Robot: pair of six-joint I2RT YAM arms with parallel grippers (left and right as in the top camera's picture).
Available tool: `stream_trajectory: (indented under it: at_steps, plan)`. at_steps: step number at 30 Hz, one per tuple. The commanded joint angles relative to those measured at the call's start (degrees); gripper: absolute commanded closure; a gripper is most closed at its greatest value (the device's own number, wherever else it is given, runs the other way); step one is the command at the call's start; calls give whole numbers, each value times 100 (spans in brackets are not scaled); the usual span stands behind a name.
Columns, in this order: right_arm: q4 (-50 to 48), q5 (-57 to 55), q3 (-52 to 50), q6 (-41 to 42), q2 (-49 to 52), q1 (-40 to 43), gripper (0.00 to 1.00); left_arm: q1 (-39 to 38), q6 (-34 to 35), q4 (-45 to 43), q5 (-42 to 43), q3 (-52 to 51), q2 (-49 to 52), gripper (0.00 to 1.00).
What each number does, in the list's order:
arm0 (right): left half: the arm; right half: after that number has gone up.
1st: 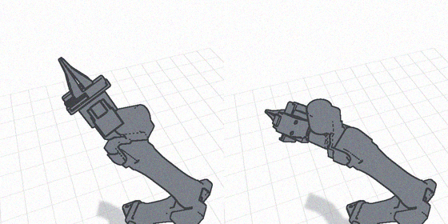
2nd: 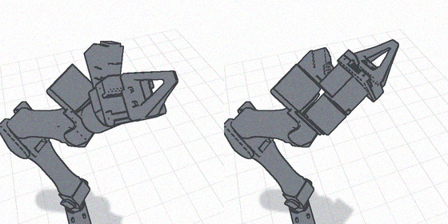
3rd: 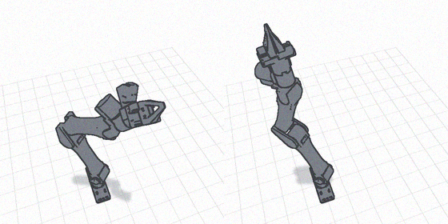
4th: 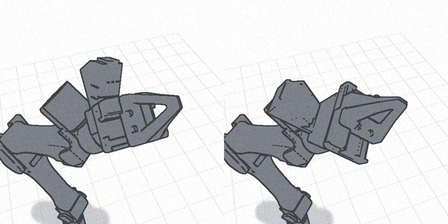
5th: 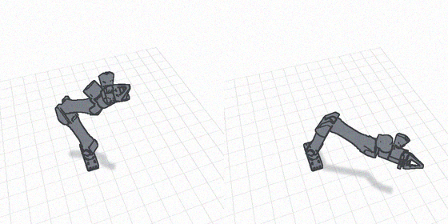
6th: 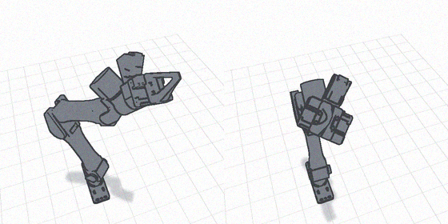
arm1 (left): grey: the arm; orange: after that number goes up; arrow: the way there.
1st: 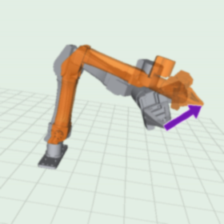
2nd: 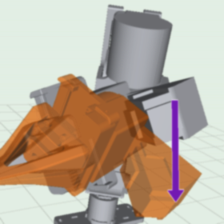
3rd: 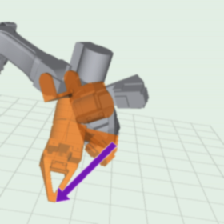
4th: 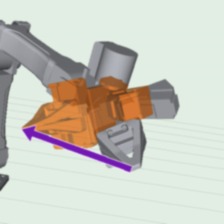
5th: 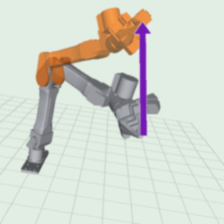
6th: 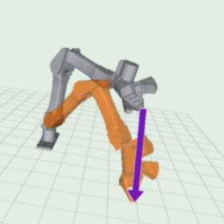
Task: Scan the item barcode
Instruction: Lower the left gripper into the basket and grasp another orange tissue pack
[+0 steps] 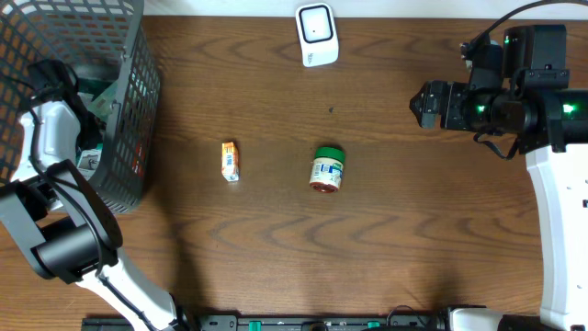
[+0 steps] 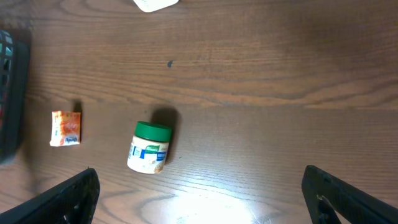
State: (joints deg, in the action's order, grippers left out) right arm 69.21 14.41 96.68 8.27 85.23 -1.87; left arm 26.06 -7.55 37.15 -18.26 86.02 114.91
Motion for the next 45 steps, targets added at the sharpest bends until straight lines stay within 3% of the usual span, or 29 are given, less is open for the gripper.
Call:
stream_trajectory:
  at_steps: [1, 10, 17, 40, 45]
  plan:
    - [2, 48, 107, -83, 28, -4, 1, 55, -35, -15, 33, -68, 94, 62]
    - [2, 48, 107, -83, 28, -4, 1, -42, -114, -387, 304, -59, 4, 62]
    - [2, 48, 107, -83, 28, -4, 1, -166, -590, -446, 216, -57, -157, 62]
    - [2, 48, 107, -83, 28, -4, 1, -2, -592, -496, 216, -63, 507, 62]
    - [2, 48, 107, -83, 28, -4, 1, 0, -592, -544, 212, -50, 448, 90]
